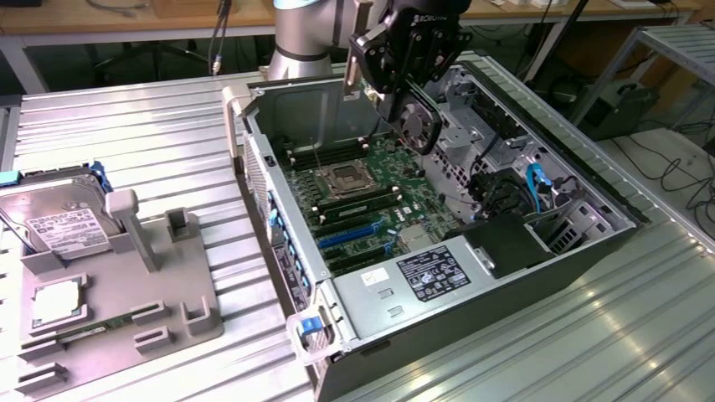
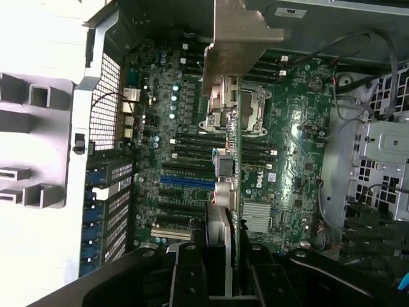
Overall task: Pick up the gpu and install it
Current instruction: 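Insert the gpu into the slot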
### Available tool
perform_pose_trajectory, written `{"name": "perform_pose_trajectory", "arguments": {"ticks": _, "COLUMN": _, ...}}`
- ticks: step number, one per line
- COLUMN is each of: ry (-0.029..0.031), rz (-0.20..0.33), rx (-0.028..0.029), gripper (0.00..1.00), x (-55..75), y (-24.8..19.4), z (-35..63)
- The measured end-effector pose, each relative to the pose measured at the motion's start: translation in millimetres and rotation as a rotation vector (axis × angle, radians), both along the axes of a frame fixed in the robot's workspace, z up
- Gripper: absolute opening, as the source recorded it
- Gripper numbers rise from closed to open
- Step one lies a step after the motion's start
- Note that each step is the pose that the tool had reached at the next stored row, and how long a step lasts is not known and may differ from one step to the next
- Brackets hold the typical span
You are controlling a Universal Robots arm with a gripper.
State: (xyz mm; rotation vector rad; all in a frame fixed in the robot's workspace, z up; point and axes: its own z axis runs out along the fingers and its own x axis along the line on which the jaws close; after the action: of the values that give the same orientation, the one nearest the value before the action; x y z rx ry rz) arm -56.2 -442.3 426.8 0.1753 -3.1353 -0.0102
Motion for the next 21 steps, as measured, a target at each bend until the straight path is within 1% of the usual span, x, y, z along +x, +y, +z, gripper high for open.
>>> {"name": "perform_pose_trajectory", "arguments": {"ticks": 21, "ry": 0.0000, "rz": 0.051, "rx": 0.0000, "gripper": 0.28, "x": 0.0, "y": 0.0, "z": 0.0}}
